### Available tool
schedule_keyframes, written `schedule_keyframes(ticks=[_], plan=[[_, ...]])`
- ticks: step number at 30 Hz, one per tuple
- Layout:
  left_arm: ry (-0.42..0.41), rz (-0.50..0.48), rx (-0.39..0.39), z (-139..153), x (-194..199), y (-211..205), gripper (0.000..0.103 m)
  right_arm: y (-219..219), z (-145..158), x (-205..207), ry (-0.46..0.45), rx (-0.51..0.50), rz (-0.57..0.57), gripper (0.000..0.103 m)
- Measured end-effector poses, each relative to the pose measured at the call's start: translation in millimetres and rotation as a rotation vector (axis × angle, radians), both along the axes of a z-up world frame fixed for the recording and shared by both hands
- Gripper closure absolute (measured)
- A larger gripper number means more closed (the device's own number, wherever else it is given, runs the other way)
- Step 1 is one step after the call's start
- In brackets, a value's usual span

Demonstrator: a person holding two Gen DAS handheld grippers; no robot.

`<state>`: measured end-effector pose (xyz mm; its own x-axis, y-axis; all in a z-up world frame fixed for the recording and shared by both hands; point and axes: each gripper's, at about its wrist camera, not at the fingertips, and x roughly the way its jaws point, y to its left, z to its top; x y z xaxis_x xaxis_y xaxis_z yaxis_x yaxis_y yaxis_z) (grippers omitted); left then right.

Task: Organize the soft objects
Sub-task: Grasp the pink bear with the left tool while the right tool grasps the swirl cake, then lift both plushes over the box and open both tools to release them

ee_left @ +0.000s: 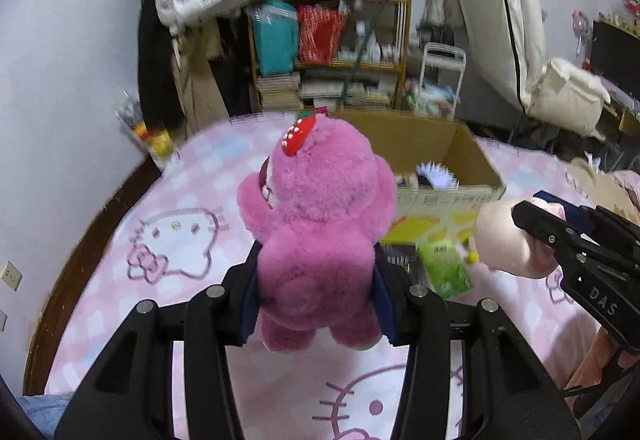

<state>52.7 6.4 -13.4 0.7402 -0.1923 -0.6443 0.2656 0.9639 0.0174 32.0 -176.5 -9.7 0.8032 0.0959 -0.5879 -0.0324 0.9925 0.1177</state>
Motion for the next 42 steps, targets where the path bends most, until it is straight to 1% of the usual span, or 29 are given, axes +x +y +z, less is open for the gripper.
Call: schedule_keyframes(ticks=[7, 9, 15, 18, 25, 33, 37, 42], plan=[[-0.151, 0.002, -0.016, 36, -21, -1, 0.057, -17, 28, -2, -0.104, 0.003, -0.048, 0.069], [-0.181, -0.002, -0.030, 45, -24, -1, 0.057, -21, 38, -5, -0.137, 0.003, -0.057, 0.069], [-0.245, -0.011, -0.043, 71, -20, -7, 0.057, -28, 63, 0, -0.212, -0.019, -0.093, 0.069], [-0.263, -0.017, -0.041, 80, -16, -9, 0.057, -32, 72, 0, -0.247, -0.009, -0.108, 0.069], [-0.315, -0.024, -0.006, 95, -3, -19, 0.057, -33, 91, 3, -0.320, -0.017, -0.117, 0.069], [-0.378, -0.028, -0.011, 114, 12, -26, 0.057, -34, 111, 19, -0.374, 0.001, -0.085, 0.068], [-0.446, -0.022, 0.000, 114, 16, -32, 0.056, -32, 114, 28, -0.385, -0.028, -0.067, 0.067], [-0.444, -0.030, -0.015, 105, 29, -39, 0.056, -33, 106, 35, -0.376, -0.017, -0.063, 0.066]])
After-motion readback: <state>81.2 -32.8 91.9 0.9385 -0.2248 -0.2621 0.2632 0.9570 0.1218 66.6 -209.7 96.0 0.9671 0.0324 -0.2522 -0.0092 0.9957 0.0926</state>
